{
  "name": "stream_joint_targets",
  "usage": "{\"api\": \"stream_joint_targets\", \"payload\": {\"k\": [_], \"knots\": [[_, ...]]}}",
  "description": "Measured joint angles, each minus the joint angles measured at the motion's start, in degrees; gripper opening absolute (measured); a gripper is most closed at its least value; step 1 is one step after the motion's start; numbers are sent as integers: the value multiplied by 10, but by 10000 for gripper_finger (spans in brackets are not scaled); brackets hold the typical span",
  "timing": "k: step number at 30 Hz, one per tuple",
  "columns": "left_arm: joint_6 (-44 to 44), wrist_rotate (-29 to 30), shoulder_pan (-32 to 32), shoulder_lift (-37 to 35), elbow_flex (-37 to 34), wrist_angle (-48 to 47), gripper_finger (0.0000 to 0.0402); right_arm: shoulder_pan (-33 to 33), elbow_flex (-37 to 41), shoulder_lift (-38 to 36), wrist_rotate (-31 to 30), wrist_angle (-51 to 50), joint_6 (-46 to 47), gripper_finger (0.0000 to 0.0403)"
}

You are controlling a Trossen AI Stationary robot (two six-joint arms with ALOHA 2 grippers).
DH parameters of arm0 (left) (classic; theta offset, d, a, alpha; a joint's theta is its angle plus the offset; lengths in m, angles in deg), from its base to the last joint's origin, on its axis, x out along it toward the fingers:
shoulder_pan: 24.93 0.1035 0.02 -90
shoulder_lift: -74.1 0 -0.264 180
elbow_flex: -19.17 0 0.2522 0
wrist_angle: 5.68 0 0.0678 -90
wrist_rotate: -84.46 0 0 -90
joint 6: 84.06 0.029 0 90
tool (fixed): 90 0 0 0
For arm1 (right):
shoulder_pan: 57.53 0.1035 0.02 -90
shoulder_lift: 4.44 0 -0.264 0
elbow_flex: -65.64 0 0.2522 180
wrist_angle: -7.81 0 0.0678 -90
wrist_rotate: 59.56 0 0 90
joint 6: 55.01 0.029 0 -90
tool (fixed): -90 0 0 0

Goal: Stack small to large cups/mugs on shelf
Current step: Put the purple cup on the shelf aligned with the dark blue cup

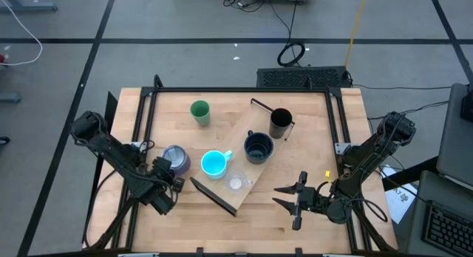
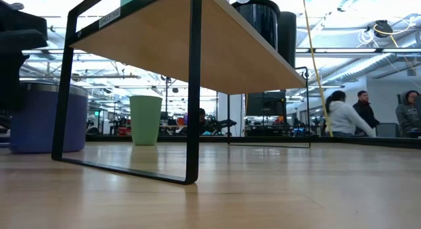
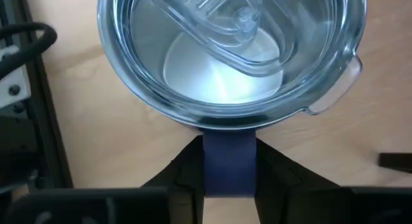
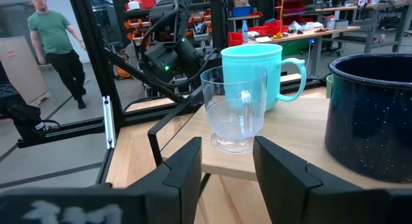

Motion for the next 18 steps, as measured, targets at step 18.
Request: {"api": "stream_joint_targets", "payload": {"k": [18], "knots": [[41,31,3,-12,41,-171,90,0,0,0,0,4,0,130]]}}
